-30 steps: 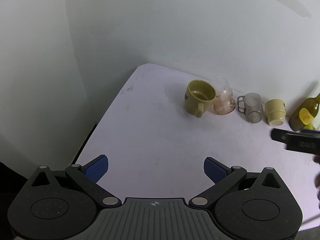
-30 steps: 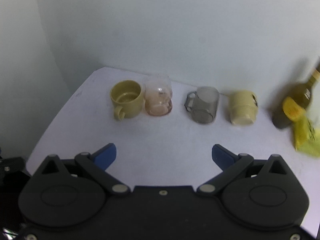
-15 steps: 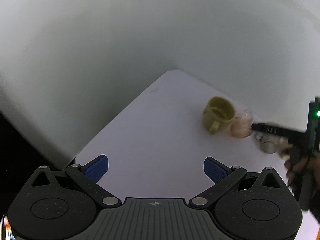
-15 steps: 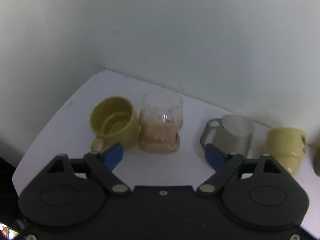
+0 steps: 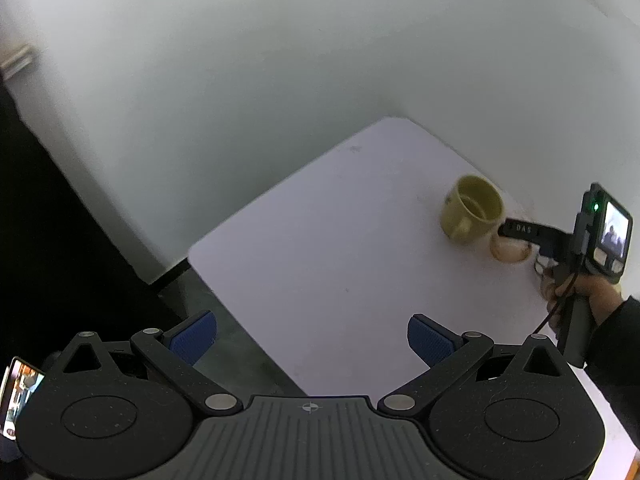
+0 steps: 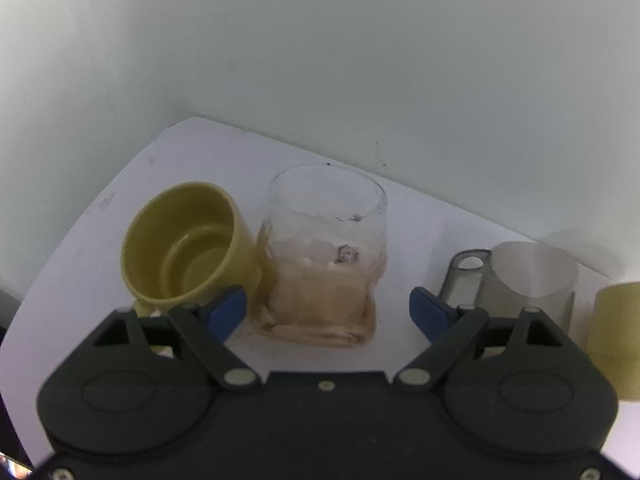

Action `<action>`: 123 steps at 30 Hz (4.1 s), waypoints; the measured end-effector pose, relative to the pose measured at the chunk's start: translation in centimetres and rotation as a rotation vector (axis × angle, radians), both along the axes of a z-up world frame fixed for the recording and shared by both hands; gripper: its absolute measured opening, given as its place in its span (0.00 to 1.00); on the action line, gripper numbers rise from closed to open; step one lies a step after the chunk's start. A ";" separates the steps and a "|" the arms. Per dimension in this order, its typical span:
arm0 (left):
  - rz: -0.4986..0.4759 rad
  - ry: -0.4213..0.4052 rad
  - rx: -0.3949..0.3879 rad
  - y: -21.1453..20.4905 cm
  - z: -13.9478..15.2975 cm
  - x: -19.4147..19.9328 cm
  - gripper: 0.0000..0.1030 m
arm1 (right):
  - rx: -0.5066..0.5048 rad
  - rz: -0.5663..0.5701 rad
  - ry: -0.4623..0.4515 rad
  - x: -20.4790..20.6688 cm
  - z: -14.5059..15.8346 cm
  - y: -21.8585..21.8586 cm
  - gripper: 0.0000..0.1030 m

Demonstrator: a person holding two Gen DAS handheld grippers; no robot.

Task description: Flip cup upright

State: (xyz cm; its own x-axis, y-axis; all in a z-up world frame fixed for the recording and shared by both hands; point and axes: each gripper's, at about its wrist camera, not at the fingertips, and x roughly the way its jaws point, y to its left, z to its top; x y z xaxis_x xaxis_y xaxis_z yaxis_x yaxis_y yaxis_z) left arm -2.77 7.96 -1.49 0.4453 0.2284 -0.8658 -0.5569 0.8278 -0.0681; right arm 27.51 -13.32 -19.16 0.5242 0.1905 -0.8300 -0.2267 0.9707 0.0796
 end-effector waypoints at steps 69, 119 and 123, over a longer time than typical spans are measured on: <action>-0.565 -0.084 -0.051 -8.9 -3.3 2.2 0.97 | 0.004 -0.440 -0.034 -28.9 9.1 -14.5 0.69; -0.802 0.045 0.090 -23.5 -16.5 14.8 0.82 | -0.083 -0.614 -0.050 -30.7 12.1 -23.3 0.78; -0.787 0.063 0.105 -23.4 -17.3 15.2 0.74 | -0.110 -0.593 -0.056 -30.9 12.3 -23.4 0.78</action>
